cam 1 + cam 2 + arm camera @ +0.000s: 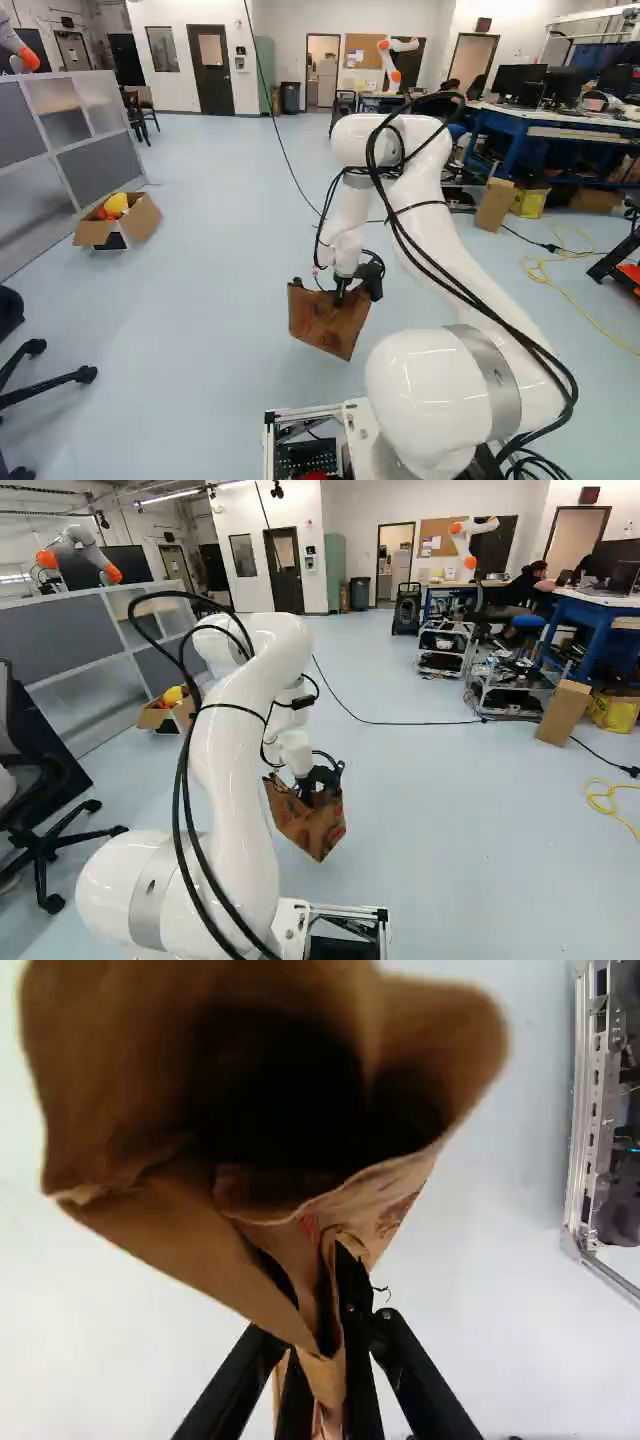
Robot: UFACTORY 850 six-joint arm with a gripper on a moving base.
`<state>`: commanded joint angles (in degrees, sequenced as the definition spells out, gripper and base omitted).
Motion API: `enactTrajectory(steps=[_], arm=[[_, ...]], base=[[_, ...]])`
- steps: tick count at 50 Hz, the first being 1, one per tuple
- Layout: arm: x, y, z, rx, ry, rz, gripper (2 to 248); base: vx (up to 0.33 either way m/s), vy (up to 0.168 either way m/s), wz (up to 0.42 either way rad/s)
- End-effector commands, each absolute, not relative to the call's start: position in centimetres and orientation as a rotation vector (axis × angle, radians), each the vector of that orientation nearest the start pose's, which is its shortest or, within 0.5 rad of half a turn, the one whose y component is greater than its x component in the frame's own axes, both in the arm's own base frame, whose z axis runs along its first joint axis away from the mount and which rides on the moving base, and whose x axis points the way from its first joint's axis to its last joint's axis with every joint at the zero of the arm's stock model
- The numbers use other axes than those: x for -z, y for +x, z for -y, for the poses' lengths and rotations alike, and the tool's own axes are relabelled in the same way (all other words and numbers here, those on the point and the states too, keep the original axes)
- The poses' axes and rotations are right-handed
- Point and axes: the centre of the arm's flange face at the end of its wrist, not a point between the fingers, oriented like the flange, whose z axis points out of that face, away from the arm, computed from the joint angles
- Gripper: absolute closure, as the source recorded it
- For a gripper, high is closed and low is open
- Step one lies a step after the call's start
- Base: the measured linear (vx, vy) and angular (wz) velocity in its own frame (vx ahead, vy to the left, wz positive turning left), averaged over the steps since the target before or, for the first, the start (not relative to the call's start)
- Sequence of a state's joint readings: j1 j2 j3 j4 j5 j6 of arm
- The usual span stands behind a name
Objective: Pick up the grocery bag from the ground
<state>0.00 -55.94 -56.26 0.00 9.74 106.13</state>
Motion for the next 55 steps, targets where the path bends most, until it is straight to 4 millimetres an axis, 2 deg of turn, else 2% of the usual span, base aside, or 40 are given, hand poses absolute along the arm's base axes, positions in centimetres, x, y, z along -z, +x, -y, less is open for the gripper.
enactTrajectory(steps=[29, 55], arm=[[-15.7, 44.9, 0.0, 0.394, -1.646, -2.19, 225], [-23.9, 41.1, 0.0, 0.627, -1.452, -1.932, 225]], base=[[0.0, 0.0, 0.0], [0.0, 0.0, 0.0]])
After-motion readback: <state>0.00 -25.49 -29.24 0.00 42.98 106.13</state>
